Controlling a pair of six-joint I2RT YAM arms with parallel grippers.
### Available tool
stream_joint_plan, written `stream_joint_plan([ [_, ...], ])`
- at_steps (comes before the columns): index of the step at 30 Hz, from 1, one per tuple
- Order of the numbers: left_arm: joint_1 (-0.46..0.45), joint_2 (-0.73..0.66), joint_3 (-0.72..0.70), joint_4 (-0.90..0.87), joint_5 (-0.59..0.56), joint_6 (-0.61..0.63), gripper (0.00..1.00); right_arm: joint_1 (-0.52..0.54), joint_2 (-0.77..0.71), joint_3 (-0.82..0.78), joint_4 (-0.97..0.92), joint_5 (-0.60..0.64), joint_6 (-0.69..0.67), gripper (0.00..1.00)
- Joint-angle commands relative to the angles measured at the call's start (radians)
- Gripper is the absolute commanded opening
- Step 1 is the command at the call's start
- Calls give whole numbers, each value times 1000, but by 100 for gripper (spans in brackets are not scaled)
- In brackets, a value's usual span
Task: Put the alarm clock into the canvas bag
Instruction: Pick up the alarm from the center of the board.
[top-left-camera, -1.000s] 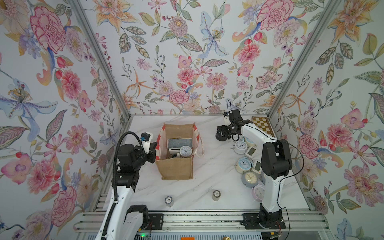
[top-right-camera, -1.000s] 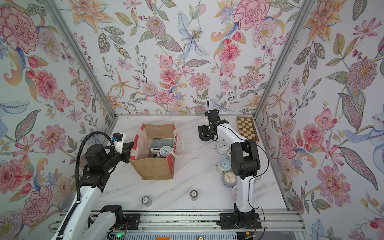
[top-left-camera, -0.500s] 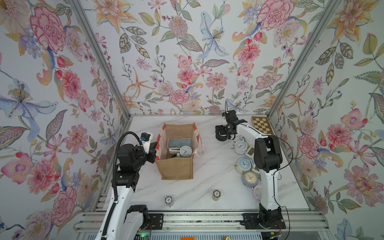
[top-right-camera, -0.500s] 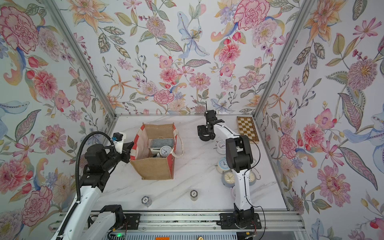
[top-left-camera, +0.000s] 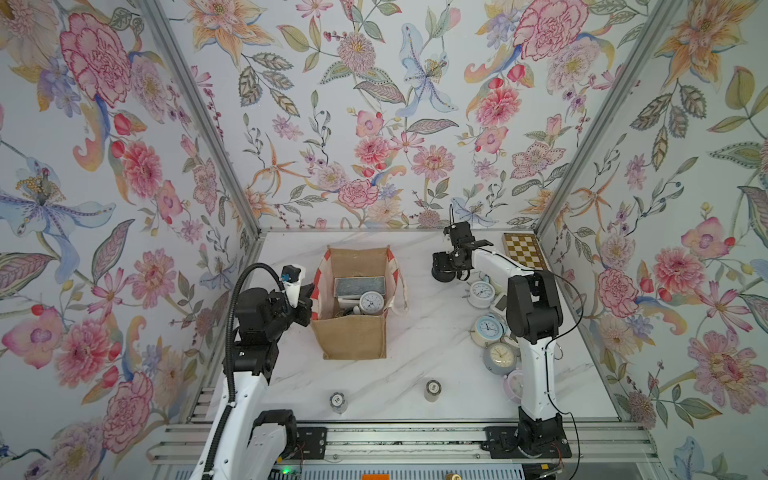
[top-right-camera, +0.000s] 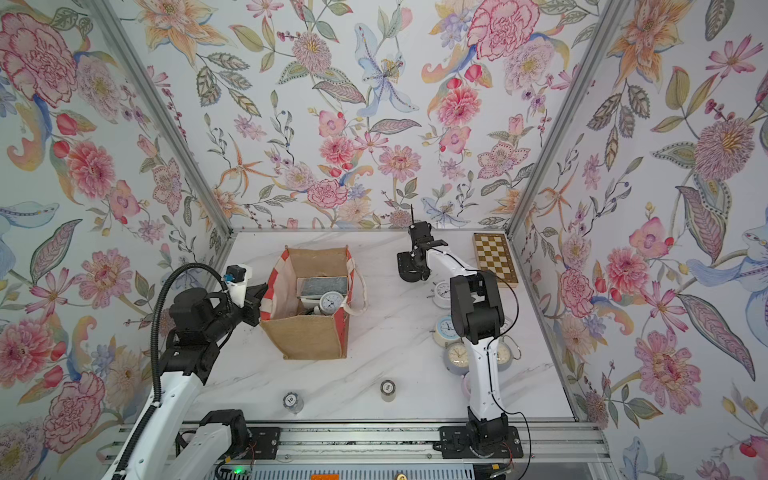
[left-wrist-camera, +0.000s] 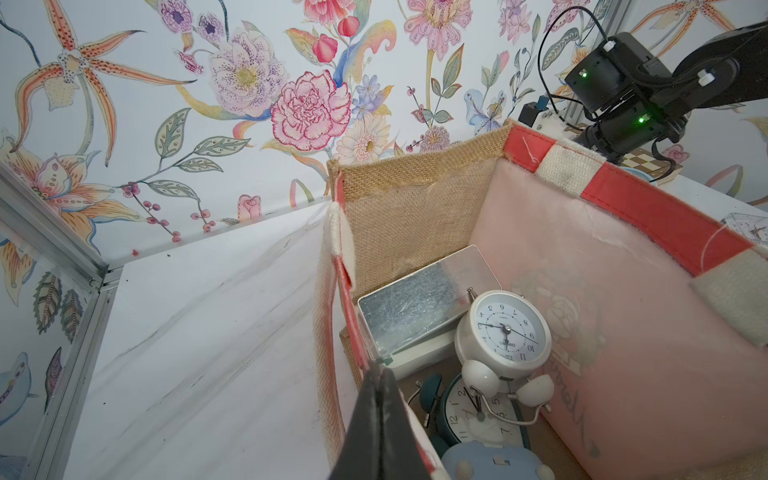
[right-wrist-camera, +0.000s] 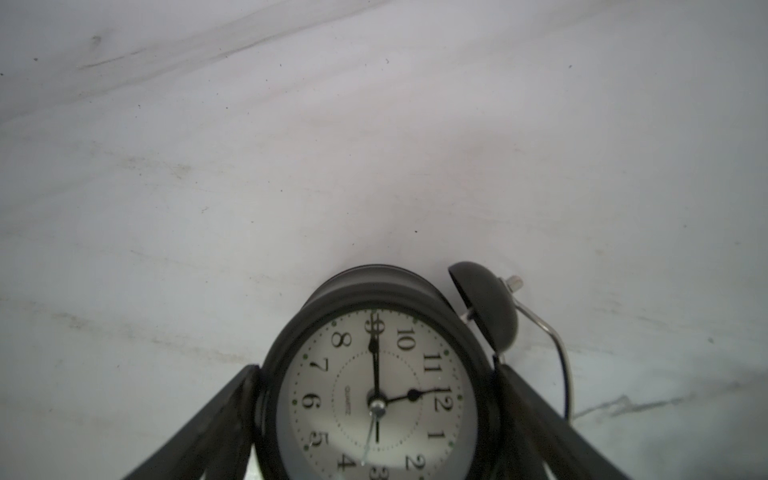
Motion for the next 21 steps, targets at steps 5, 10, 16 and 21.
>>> stream_joint_plan([
  [5,7,-17,-2,15,6,10,3,-4,-11,8,0,0,1,73],
  [10,6,-19,-1,14,4,10,3,5,-83,-23,1,-3,-1,68],
  [16,6,-19,-1,14,8,10,3,23,-209,-95,0,-5,-2,64],
  [21,6,-19,-1,15,12,9,3,46,-328,-141,-11,-15,0,61],
])
